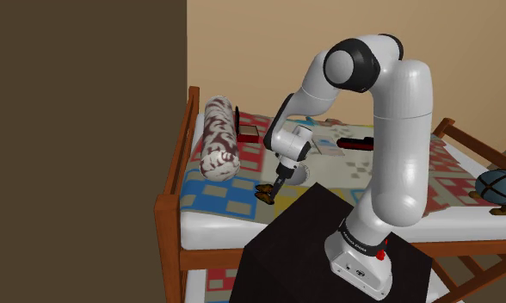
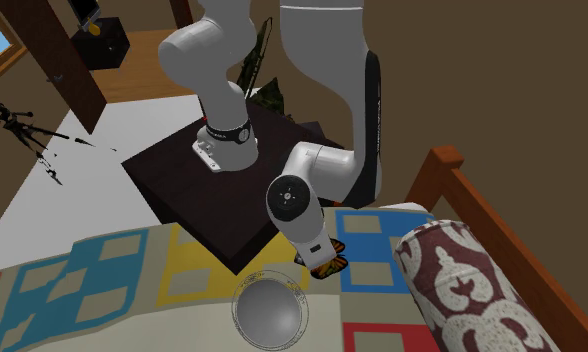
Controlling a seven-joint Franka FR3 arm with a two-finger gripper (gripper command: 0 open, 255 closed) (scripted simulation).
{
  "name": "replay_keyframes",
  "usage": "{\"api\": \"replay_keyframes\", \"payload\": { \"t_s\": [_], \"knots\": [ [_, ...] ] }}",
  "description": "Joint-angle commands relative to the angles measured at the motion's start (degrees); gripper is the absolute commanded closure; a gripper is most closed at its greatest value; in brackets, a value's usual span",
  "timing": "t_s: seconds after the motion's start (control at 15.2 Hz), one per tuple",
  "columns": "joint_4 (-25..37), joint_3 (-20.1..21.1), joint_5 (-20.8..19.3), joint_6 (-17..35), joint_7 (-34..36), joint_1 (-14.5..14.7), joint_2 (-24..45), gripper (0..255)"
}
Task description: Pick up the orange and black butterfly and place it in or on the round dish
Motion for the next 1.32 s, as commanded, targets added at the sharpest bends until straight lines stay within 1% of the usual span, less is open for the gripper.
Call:
{"api": "replay_keyframes", "payload": {
  "t_s": [0.0, 0.26, 0.79, 1.25],
  "knots": [
    [0.00, 0.00, 0.00, 0.00, 0.00, 0.00, 0.00, 255],
    [0.00, 0.00, 0.00, 0.00, 0.00, 0.00, 0.00, 255],
    [-3.89, -4.83, -9.55, -1.57, 8.14, 3.26, -8.54, 255],
    [-6.66, -9.20, -19.79, -3.22, 16.59, 5.76, -16.51, 255]
  ]
}}
